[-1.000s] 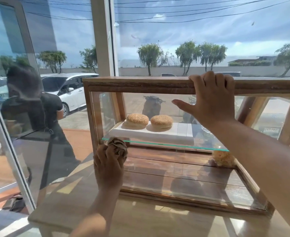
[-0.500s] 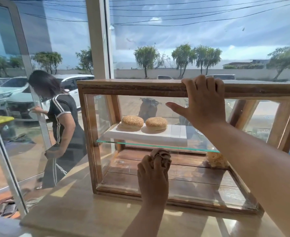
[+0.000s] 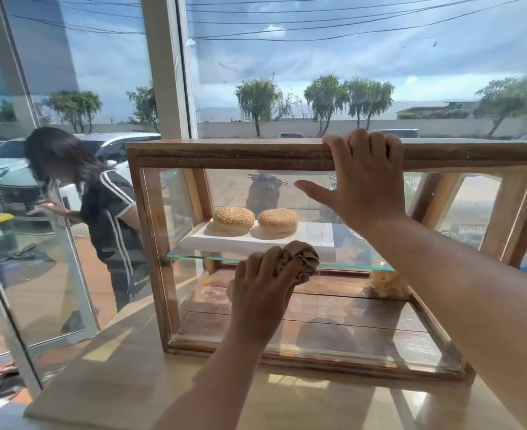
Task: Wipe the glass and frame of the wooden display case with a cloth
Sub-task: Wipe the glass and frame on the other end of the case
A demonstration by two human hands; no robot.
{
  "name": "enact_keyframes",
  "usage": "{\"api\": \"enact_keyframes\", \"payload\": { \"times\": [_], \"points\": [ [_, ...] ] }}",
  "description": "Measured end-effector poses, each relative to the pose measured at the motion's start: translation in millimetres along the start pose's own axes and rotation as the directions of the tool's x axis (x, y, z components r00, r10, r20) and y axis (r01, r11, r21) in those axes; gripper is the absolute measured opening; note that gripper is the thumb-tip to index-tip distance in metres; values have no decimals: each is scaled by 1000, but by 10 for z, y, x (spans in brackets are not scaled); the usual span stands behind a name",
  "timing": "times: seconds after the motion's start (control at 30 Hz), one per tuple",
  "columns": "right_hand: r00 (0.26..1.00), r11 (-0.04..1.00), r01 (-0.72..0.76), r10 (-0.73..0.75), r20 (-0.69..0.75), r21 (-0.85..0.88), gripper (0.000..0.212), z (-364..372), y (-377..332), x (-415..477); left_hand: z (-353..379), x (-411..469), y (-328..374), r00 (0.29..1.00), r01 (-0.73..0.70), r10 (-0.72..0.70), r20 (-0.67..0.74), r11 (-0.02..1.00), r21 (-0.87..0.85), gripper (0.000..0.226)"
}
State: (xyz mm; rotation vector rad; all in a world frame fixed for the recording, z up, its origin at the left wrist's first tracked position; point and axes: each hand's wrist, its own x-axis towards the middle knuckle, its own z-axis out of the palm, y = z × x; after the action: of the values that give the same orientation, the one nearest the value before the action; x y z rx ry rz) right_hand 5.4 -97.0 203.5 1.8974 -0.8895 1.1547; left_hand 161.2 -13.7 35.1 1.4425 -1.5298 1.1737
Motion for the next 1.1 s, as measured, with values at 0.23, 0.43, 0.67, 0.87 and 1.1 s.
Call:
{"api": "enact_keyframes", "payload": {
  "times": [0.23, 0.43, 0.67, 0.87, 1.1],
  "points": [
    [1000, 1000, 1, -1, -1, -7, 75, -5, -4, 0, 9, -622, 94, 976, -120, 120, 180, 993, -12, 12],
    [1000, 1000, 0, 0, 1, -3, 76, 2, -5, -3, -60, 165, 0, 998, 64, -64, 13, 998, 8, 32],
    [1000, 1000, -8, 8, 26, -1, 75, -21, -10, -2, -57, -136, -8, 991, -98, 98, 94, 995, -9, 32],
    [1000, 1000, -8, 8, 23, 8, 73, -20, -15, 2, 10, -770, 4, 919, -235, 242, 312, 970, -63, 16],
    [1000, 1000, -5, 4, 13, 16, 73, -28, -10, 2, 20, -845, -163, 892, -356, 344, 293, 934, -14, 21]
  ]
}}
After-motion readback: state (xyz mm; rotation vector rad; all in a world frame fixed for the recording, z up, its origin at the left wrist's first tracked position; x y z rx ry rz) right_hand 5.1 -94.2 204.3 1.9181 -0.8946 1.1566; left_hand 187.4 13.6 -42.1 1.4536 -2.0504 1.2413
